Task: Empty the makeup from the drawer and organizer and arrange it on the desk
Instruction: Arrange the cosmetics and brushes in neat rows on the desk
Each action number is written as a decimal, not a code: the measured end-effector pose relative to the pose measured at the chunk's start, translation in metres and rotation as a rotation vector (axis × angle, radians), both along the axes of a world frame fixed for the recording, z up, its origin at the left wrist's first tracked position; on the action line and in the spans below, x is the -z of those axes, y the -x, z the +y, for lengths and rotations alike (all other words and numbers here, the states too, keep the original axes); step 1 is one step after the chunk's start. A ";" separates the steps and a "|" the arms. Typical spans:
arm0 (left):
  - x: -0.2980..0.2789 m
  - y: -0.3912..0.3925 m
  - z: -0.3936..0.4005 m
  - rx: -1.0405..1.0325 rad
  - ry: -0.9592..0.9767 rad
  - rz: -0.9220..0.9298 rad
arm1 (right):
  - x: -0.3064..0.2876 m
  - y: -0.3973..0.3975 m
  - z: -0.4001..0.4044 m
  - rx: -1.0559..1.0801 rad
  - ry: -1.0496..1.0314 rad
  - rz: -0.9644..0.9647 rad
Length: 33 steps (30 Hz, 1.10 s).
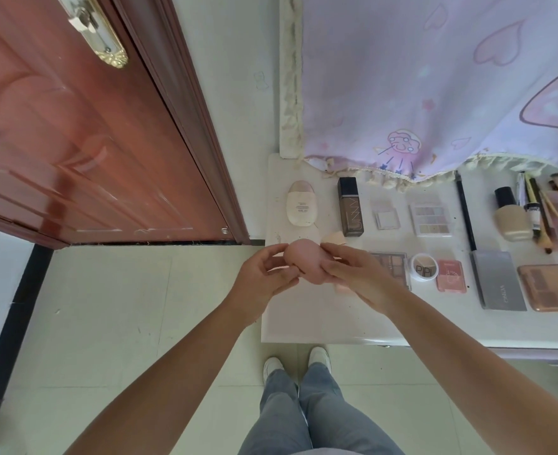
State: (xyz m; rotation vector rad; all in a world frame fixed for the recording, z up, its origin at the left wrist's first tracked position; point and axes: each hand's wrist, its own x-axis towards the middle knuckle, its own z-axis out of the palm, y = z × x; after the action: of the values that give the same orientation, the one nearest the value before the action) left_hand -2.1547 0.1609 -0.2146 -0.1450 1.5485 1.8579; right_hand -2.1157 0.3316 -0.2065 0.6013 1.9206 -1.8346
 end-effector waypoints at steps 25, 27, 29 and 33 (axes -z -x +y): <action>-0.009 0.013 -0.003 0.376 0.184 0.227 | -0.020 -0.007 0.008 -0.485 -0.573 0.344; -0.009 0.014 -0.002 0.396 0.198 0.236 | -0.020 -0.008 0.007 -0.507 -0.605 0.342; -0.009 0.015 -0.002 0.414 0.209 0.254 | -0.021 -0.008 0.005 -0.520 -0.639 0.377; -0.006 0.016 -0.002 0.413 0.200 0.254 | -0.021 -0.008 0.009 -0.489 -0.621 0.474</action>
State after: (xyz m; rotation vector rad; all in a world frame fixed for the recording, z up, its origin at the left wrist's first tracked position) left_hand -2.1706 0.1591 -0.2089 0.3109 1.7775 1.4363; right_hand -2.1074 0.3402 -0.1854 -0.1687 2.6717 -1.1222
